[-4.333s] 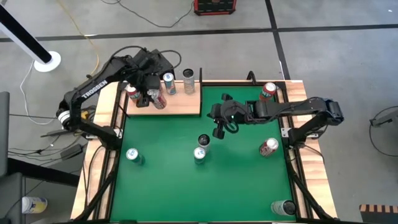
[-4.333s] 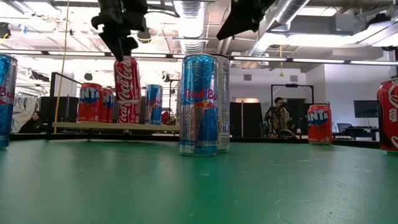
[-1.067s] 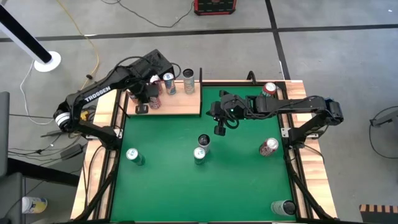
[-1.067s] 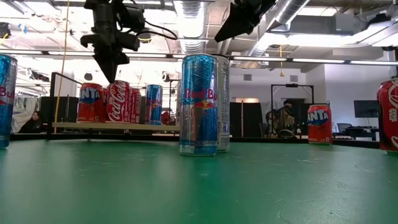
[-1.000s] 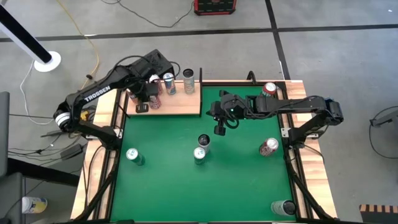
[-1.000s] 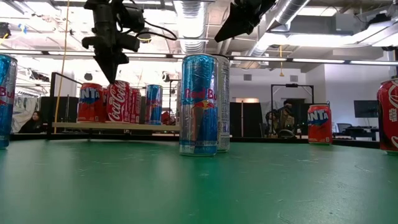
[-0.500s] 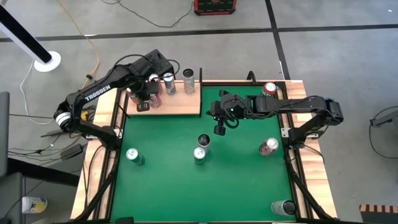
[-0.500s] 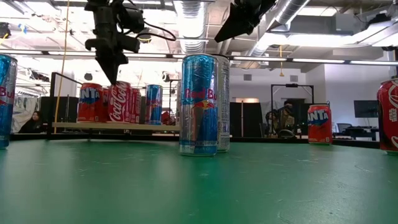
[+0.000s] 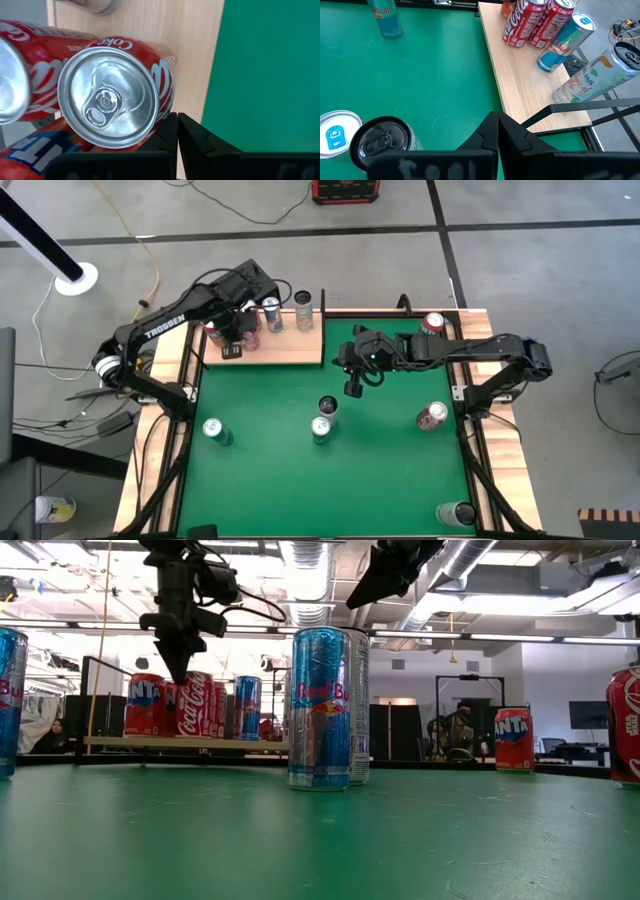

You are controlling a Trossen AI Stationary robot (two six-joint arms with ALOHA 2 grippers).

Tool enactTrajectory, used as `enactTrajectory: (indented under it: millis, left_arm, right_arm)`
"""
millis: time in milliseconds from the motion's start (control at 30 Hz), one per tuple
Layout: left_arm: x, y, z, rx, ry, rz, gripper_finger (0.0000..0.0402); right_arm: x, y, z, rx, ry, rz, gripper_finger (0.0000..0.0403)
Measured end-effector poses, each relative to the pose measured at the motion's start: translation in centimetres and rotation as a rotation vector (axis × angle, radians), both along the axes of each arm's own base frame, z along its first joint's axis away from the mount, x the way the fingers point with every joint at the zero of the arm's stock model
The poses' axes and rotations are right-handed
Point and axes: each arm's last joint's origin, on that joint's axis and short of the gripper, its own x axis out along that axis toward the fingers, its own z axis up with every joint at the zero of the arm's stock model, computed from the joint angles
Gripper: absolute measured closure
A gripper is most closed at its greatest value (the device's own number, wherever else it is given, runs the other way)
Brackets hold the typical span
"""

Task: Place canned beverage on shelf
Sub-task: Put the bottom red and white soda can on the shelf aligned with the other red and white soda can, then put the left blue soda can on the shelf aligned with the other blue soda can

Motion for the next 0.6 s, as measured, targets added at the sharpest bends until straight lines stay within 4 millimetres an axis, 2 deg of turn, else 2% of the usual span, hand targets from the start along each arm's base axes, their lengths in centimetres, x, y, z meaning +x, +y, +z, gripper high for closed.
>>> enactTrajectory:
  millis: [367,600]
  left_arm:
    - [0.0,-0.2,0.1,-0.015,-0.019,0.014,0.0401]
    - [-0.5,-3.3,2.6,-0.025,-0.158,-0.051,0.0401]
  right_arm:
    - [0.0,0.1,0.0,0.006,-0.002,-0.003,0.0378]
    - [0.1,1.3,0.1,0.012,-0.013,0.03,0.0378]
